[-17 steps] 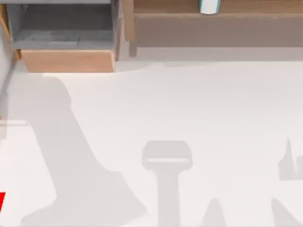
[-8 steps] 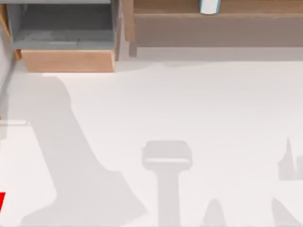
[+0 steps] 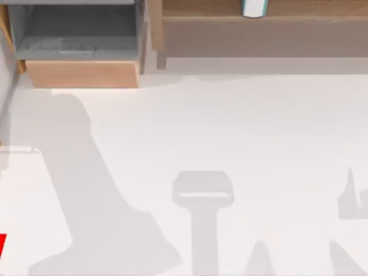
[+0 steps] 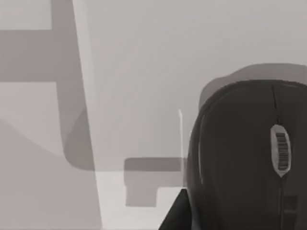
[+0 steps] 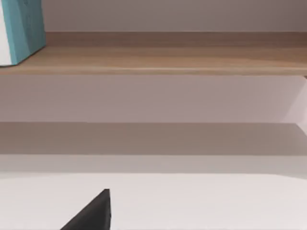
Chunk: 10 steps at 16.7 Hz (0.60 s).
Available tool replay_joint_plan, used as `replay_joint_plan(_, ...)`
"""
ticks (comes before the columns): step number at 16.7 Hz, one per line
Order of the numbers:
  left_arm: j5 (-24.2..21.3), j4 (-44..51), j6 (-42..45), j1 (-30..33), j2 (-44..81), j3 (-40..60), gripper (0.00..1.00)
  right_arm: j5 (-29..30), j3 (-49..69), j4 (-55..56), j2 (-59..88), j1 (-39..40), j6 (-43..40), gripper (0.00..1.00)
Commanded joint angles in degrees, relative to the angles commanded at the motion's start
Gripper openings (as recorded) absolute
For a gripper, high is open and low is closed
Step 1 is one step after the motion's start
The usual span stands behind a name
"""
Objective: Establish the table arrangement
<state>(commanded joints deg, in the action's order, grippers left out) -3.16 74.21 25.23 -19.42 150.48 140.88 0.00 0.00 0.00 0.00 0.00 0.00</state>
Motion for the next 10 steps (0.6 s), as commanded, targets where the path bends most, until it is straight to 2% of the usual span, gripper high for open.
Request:
replay_joint_plan(5, -0.99, -0.93, -0.44, -0.71, -8.02, -6.26, 0.0, 0.0, 0.0, 0.0, 0.0, 0.0, 0.0, 1.0)
replay_joint_plan(10, -1.93, -6.39, -0.57, -0.08, -22.19, -17.12, 0.0, 0.0, 0.0, 0.0, 0.0, 0.0, 0.0, 1.0)
